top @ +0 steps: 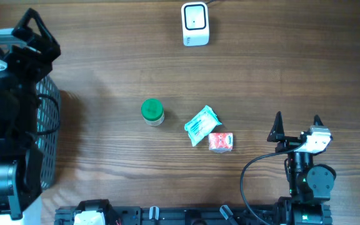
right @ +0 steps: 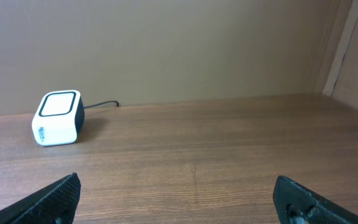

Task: Scan the item barcode
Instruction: 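Move the left gripper back over the basket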

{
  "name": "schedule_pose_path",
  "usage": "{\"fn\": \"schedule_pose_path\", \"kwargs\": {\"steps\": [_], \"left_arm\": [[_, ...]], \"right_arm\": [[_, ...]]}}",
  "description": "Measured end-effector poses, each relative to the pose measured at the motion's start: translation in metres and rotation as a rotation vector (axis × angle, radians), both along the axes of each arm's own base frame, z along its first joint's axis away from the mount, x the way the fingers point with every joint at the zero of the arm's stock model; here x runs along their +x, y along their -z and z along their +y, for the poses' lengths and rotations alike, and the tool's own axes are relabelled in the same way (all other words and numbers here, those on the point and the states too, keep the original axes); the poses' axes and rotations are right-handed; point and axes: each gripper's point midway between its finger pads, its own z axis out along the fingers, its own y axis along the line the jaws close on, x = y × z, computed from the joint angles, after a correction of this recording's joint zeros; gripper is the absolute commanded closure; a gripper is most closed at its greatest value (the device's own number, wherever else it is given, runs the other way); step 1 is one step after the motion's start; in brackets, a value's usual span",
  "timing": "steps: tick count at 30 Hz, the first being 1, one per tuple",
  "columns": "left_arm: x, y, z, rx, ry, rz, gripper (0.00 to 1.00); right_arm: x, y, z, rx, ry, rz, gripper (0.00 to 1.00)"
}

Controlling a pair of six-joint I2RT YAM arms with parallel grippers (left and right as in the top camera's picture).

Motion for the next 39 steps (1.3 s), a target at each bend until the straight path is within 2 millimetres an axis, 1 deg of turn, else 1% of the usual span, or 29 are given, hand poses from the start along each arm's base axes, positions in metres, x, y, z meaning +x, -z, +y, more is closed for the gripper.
{"fn": "schedule_pose_path", "kwargs": {"steps": [3,7,13,14,16,19,21,24,27,28,31,33,37,39], "left_arm": [[-0.001,0.0,0.004,0.0,-0.015,0.0,0.0],[-0.005,0.002,0.019,0.008,-0.078,0.009,0.0],[-0.014,0.02,0.056,0.006,-0.242,0.088,0.0],[-0.016,0.029,0.066,-0.01,-0.285,0.117,0.0],[-0.018,0.041,0.08,-0.047,-0.341,0.154,0.0],[-0.029,0.072,0.106,-0.158,-0.467,0.233,0.0],[-0.04,0.095,0.123,-0.261,-0.571,0.278,0.0],[-0.059,0.125,0.143,-0.407,-0.713,0.333,0.0],[-0.062,0.142,0.157,-0.495,-0.785,0.347,0.0],[-0.06,0.153,0.166,-0.535,-0.815,0.363,0.0],[-0.058,0.171,0.179,-0.594,-0.855,0.392,0.0],[-0.06,0.181,0.188,-0.623,-0.882,0.409,0.0],[-0.075,0.207,0.206,-0.705,-0.953,0.474,0.0],[-0.083,0.215,0.216,-0.736,-0.992,0.486,0.0]], "right_arm": [[0.0,0.0,0.0,0.0,0.0,0.0,0.0],[0.0,0.0,0.0,0.0,0.0,0.0,0.0],[0.0,0.0,0.0,0.0,0.0,0.0,0.0],[0.0,0.0,0.0,0.0,0.0,0.0,0.0],[0.0,0.0,0.0,0.0,0.0,0.0,0.0],[0.0,0.0,0.0,0.0,0.0,0.0,0.0],[0.0,0.0,0.0,0.0,0.0,0.0,0.0],[0.0,0.0,0.0,0.0,0.0,-0.001,0.01],[0.0,0.0,0.0,0.0,0.0,0.0,0.0],[0.0,0.0,0.0,0.0,0.0,0.0,0.0],[0.0,0.0,0.0,0.0,0.0,0.0,0.0],[0.0,0.0,0.0,0.0,0.0,0.0,0.0],[0.0,0.0,0.0,0.0,0.0,0.0,0.0],[0.0,0.0,0.0,0.0,0.0,0.0,0.0]]}}
